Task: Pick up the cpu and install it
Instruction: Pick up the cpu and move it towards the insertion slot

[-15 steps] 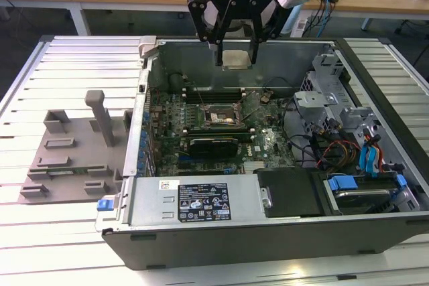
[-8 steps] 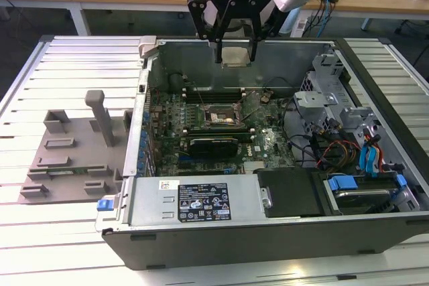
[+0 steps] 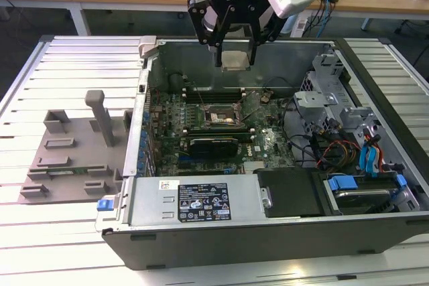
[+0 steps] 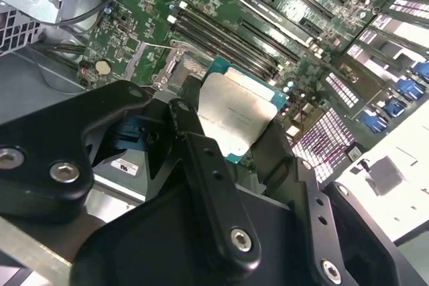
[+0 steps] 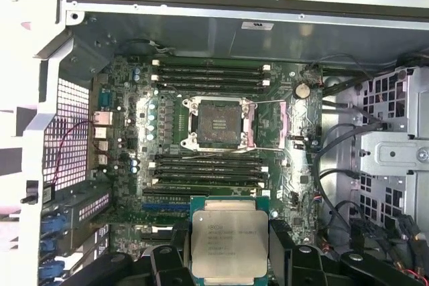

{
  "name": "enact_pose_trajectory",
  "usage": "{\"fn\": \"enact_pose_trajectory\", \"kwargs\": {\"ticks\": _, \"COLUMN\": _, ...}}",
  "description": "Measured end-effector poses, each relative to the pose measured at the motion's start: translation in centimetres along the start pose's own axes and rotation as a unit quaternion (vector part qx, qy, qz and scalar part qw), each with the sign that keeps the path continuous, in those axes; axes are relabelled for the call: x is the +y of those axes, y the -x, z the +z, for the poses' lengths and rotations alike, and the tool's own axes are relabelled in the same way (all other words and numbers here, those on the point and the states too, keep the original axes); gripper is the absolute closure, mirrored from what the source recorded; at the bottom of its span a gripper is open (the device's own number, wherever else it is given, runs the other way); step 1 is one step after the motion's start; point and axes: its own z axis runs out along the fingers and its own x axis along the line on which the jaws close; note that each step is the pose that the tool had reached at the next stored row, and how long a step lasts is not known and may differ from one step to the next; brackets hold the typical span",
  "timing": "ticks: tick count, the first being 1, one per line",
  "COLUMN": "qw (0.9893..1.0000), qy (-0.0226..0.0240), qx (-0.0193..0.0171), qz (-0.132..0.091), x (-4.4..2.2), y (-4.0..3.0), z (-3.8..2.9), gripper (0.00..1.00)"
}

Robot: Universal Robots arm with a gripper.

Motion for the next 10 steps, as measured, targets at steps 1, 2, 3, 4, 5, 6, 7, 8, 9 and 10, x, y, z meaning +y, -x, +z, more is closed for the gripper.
{"fn": "enact_pose_trajectory", "kwargs": {"ticks": 1, "qw": 1.0000, "qy": 0.0000, "qx": 0.0000, "qz": 0.000, "x": 0.06, "y": 0.00, "z": 0.06, "gripper": 0.45}}
{"fn": "enact_pose_trajectory", "kwargs": {"ticks": 2, "qw": 1.0000, "qy": 0.0000, "qx": 0.0000, "qz": 0.000, "x": 0.19, "y": 0.02, "z": 0.14, "gripper": 0.45}}
{"fn": "enact_pose_trajectory", "kwargs": {"ticks": 3, "qw": 1.0000, "qy": 0.0000, "qx": 0.0000, "qz": 0.000, "x": 0.31, "y": 0.03, "z": 0.19, "gripper": 0.45}}
{"fn": "enact_pose_trajectory", "kwargs": {"ticks": 4, "qw": 1.0000, "qy": 0.0000, "qx": 0.0000, "qz": 0.000, "x": 0.74, "y": 0.06, "z": 0.30, "gripper": 0.45}}
{"fn": "enact_pose_trajectory", "kwargs": {"ticks": 5, "qw": 1.0000, "qy": 0.0000, "qx": 0.0000, "qz": 0.000, "x": 0.99, "y": 0.08, "z": 0.34, "gripper": 0.45}}
{"fn": "enact_pose_trajectory", "kwargs": {"ticks": 6, "qw": 1.0000, "qy": 0.0000, "qx": 0.0000, "qz": 0.000, "x": 1.20, "y": 0.09, "z": 0.37, "gripper": 0.45}}
{"fn": "enact_pose_trajectory", "kwargs": {"ticks": 7, "qw": 1.0000, "qy": -0.0001, "qx": 0.0000, "qz": 0.000, "x": 1.46, "y": 0.11, "z": 0.42, "gripper": 0.45}}
{"fn": "enact_pose_trajectory", "kwargs": {"ticks": 8, "qw": 1.0000, "qy": 0.0000, "qx": 0.0000, "qz": 0.000, "x": 1.64, "y": 0.12, "z": 0.46, "gripper": 0.45}}
{"fn": "enact_pose_trajectory", "kwargs": {"ticks": 9, "qw": 1.0000, "qy": -0.0001, "qx": 0.0000, "qz": 0.000, "x": 1.91, "y": 0.15, "z": 0.53, "gripper": 0.45}}
{"fn": "enact_pose_trajectory", "kwargs": {"ticks": 10, "qw": 1.0000, "qy": 0.0000, "qx": 0.0000, "qz": 0.000, "x": 2.15, "y": 0.17, "z": 0.63, "gripper": 0.45}}
